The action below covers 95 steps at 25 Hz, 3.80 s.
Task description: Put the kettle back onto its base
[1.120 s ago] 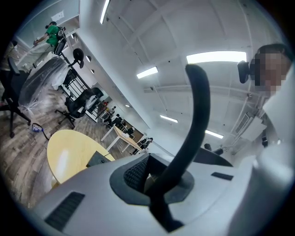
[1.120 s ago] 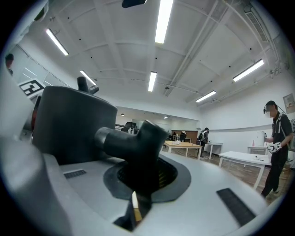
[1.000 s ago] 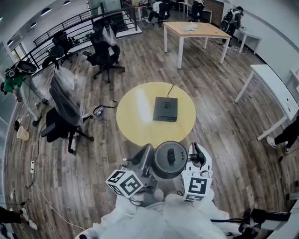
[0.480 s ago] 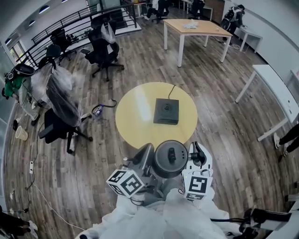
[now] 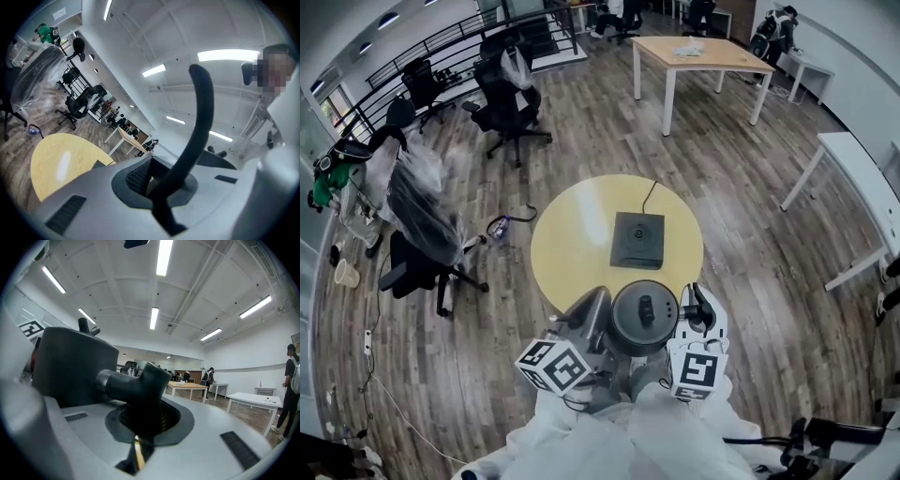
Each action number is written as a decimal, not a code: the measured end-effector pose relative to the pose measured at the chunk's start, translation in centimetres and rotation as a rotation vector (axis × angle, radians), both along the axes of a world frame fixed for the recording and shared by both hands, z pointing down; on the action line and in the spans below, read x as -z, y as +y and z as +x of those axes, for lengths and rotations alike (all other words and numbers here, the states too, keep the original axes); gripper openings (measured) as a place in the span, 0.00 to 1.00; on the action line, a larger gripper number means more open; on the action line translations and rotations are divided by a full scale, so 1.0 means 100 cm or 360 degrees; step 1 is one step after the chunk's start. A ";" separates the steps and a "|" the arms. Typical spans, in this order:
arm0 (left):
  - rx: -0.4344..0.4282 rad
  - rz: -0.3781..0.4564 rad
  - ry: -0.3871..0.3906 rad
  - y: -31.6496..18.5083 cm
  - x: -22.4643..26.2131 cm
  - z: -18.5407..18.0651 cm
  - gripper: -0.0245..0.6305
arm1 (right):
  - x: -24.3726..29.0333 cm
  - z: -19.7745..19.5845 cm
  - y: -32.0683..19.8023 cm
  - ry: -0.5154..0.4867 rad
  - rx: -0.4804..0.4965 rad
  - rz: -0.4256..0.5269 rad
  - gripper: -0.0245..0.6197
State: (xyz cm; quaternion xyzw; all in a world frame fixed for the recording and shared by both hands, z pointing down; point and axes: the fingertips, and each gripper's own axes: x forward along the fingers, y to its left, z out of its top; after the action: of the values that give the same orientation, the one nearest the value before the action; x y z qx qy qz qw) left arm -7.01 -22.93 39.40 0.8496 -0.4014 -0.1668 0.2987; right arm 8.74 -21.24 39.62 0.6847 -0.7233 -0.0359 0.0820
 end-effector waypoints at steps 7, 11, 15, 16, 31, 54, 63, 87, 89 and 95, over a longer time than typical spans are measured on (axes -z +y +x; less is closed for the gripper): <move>0.0016 -0.0015 -0.0013 -0.054 -0.002 0.017 0.04 | -0.004 0.017 -0.056 -0.0013 0.0025 -0.0019 0.09; 0.0043 -0.0031 -0.0010 -0.084 -0.002 0.026 0.04 | -0.004 0.027 -0.089 0.0002 0.0046 -0.0042 0.09; 0.0060 -0.0046 -0.0020 -0.115 -0.002 0.033 0.04 | -0.004 0.033 -0.121 -0.0010 0.0072 -0.0056 0.09; 0.0063 -0.0047 -0.0023 -0.123 -0.002 0.035 0.04 | -0.004 0.036 -0.130 -0.0014 0.0077 -0.0056 0.09; 0.0110 -0.0010 -0.0034 -0.238 -0.015 0.059 0.04 | -0.022 0.058 -0.250 -0.0016 0.0143 -0.0063 0.09; -0.0077 -0.0088 -0.0071 -0.362 -0.158 0.065 0.04 | -0.161 0.058 -0.348 0.0076 -0.0019 -0.0060 0.08; -0.0106 -0.0112 -0.0081 -0.369 -0.182 0.066 0.04 | -0.186 0.058 -0.353 0.0076 -0.0035 -0.0092 0.08; -0.0048 -0.0165 -0.0101 -0.371 -0.212 0.065 0.04 | -0.211 0.053 -0.357 0.0043 0.0018 -0.0081 0.07; 0.0009 -0.0197 -0.0078 -0.371 -0.214 0.062 0.04 | -0.212 0.052 -0.357 0.0048 0.0043 -0.0110 0.07; 0.0157 -0.0249 0.0118 -0.369 -0.216 0.046 0.17 | -0.213 0.057 -0.352 0.0033 -0.0013 -0.0187 0.22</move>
State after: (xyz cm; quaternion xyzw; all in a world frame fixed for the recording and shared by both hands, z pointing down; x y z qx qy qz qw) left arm -2.39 -59.85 61.00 0.7960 -0.4434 -0.1808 0.3703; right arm 14.45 -56.42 60.90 0.6812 -0.7205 -0.0001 0.1296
